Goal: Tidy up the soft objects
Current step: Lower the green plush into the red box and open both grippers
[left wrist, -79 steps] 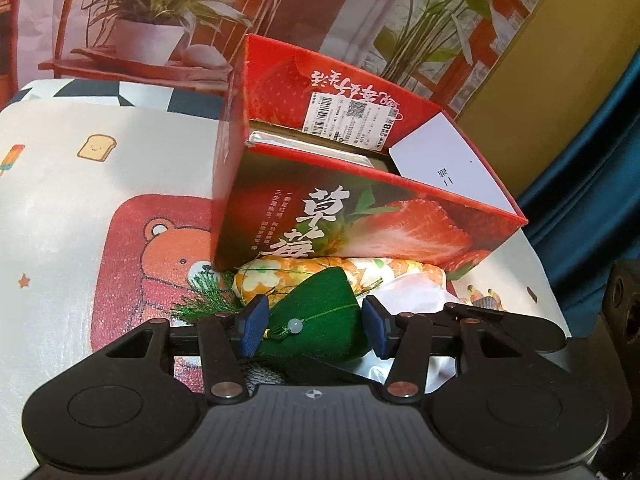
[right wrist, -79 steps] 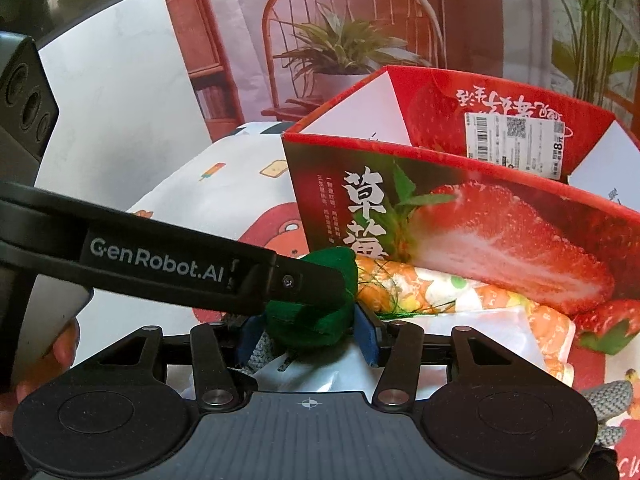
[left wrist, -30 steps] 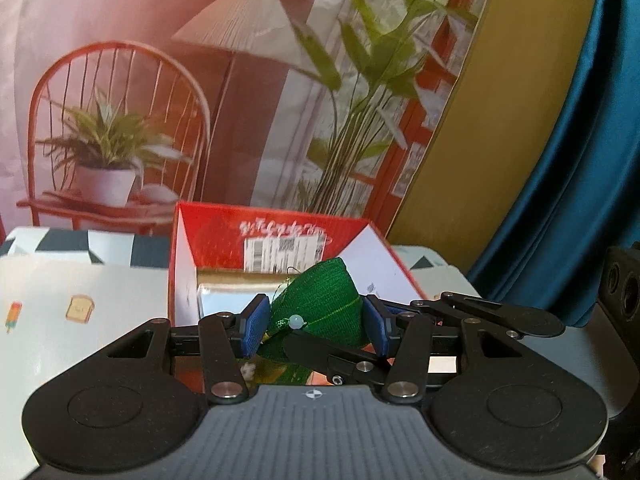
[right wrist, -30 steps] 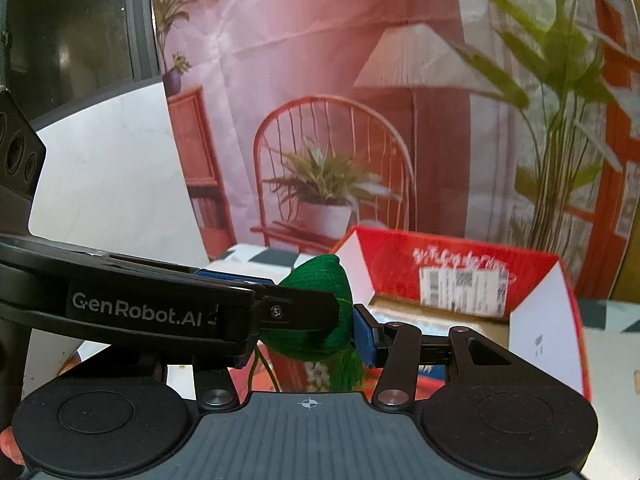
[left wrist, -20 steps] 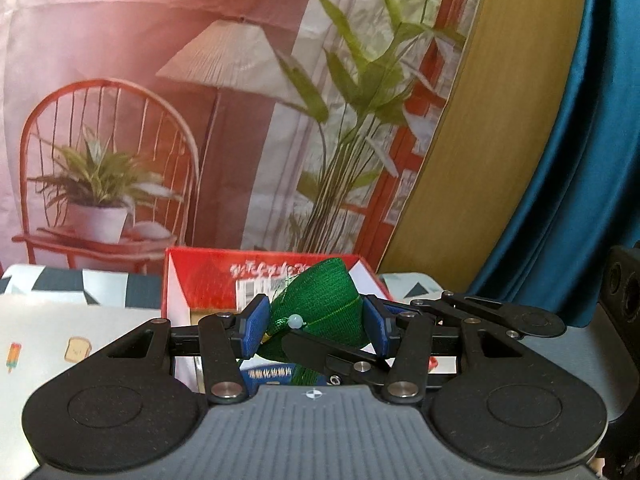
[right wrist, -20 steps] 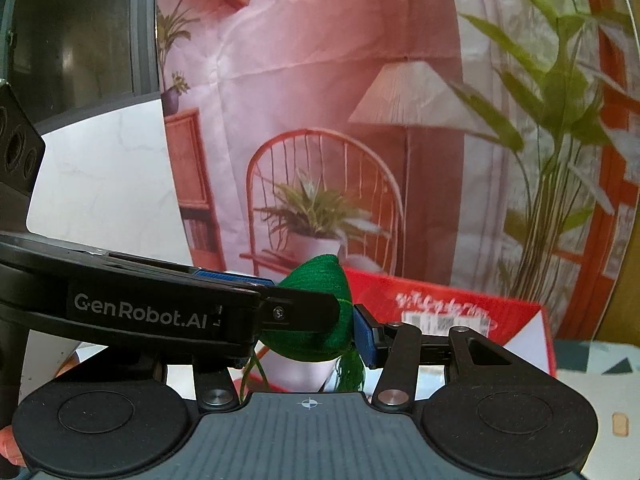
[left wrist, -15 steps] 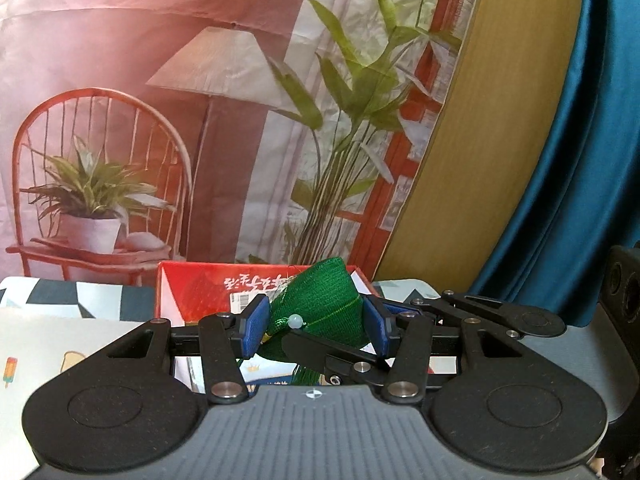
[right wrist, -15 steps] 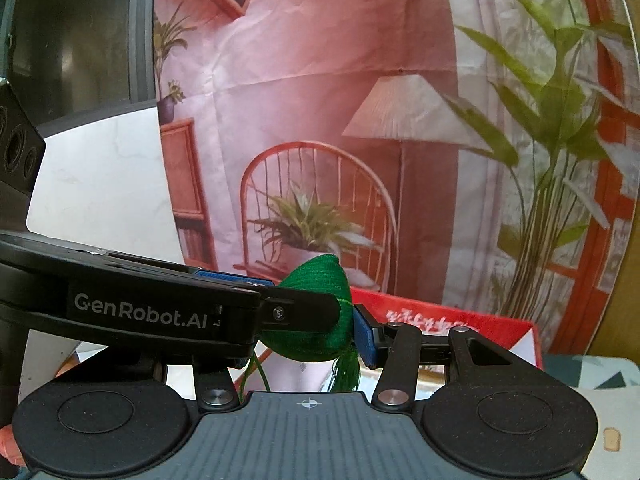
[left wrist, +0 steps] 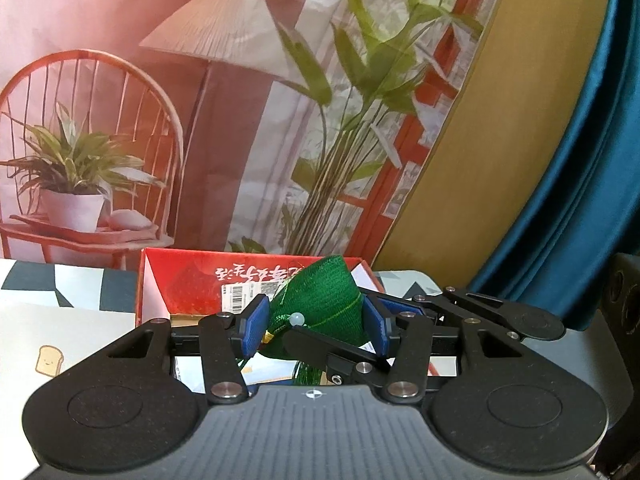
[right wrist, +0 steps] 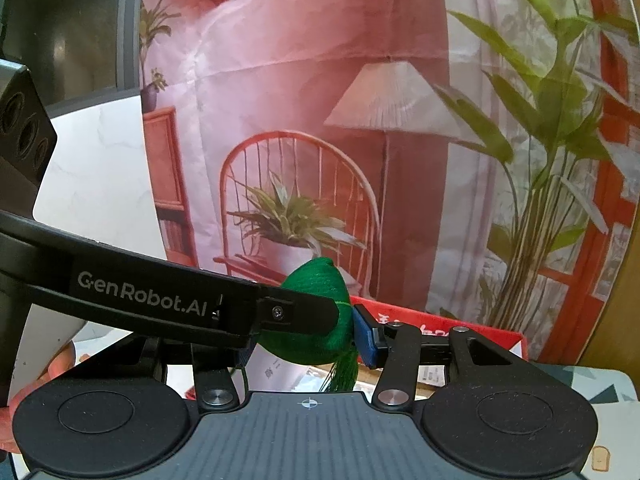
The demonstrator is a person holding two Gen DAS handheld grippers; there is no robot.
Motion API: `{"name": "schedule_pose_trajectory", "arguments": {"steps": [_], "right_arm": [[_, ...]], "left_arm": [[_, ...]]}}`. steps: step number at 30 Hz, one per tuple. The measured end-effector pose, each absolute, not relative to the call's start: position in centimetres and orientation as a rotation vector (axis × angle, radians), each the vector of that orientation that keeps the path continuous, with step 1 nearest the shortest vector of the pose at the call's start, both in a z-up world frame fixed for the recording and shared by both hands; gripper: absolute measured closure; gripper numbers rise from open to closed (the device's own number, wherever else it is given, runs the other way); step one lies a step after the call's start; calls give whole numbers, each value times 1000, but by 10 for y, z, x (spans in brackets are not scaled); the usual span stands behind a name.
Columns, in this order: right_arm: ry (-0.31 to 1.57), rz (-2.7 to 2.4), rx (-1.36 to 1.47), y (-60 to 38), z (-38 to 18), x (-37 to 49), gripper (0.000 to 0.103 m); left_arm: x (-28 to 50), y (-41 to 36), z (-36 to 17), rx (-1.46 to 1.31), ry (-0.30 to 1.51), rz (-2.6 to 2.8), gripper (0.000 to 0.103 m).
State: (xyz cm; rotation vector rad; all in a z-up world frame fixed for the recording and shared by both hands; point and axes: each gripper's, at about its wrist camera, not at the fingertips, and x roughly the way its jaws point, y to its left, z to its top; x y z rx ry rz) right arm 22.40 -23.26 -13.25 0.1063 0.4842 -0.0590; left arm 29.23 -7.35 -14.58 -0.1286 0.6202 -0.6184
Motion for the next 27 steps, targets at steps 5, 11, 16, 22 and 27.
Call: {"name": "schedule_pose_trajectory", "arguments": {"steps": [5,11,16,22,27], "right_arm": [[485,-59,77,-234,-134,238,58],[442,-48,-4,-231,-120,256,58],[474,-43,11,-234,-136,269,57],[555,-57,89,-242,-173,273,57],[600,-71,117,-245,-194,269,57]], "left_arm": [[299,-71,-143,-144,588,-605,49],[309,-62,-136,-187,532,-593,49],[325,-66,-153,-155,588,-584,49],[337,-72,-182,-119,695,-584,49],[340,-75,-196,-91,731,-582,46]]}}
